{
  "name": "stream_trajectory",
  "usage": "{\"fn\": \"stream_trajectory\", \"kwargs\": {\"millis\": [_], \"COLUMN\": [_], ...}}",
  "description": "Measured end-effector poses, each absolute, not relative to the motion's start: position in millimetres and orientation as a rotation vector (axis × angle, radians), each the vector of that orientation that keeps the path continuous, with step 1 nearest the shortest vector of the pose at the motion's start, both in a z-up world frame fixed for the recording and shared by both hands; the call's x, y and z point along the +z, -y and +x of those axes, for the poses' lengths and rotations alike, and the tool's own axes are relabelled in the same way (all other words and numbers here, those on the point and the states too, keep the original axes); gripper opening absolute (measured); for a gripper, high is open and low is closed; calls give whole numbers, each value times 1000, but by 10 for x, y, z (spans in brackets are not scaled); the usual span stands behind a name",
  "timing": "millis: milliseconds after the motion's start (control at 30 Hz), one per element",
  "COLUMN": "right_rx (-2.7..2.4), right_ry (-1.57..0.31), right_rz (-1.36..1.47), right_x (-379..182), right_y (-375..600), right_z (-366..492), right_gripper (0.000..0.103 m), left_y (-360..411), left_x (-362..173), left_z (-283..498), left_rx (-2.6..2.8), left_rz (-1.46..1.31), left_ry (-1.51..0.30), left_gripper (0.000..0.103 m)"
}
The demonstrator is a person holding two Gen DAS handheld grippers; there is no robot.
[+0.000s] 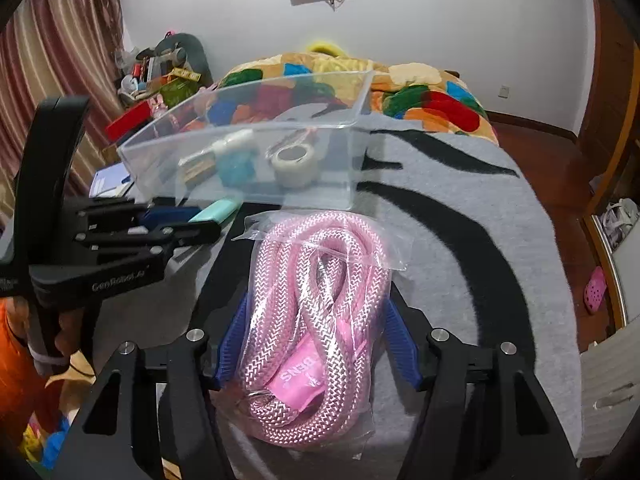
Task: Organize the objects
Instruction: 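Grasp the bagged pink rope with the right gripper while the left grasps the mint-green bottle, then lower the pink rope and mint-green bottle into the box and open both grippers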
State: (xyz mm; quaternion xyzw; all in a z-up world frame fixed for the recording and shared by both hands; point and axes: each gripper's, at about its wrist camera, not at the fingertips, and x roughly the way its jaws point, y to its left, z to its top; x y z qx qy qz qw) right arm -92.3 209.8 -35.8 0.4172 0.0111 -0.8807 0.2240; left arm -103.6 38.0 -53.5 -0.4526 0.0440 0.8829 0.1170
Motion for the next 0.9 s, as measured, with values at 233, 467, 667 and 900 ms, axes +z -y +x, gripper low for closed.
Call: {"fn": "stream_trajectory", "kwargs": {"millis": [233,467,667,900], "right_rx": [-2448,-2470,-2499,-2530], "right_ry": [-28,-26,-21,-16], "right_rz": [1105,1003,921,859], "right_x": [-226,57,287,516], "right_y": [-2080,-1993,-1853,-1615], "right_z": [-925,-954,-1107,-1455], "right_gripper": [58,58,58,58], "left_y": [-295,-167,-6,171], "left_x": [-373,-64,243,406], "left_z": [-822,-714,-734,-940], "left_rx": [2628,2692,2765,2834], "left_rz": [-1238,-1127,-1017,-975], "left_ry": [-75,-8,50,91], "left_gripper": [25,25,25,25]}}
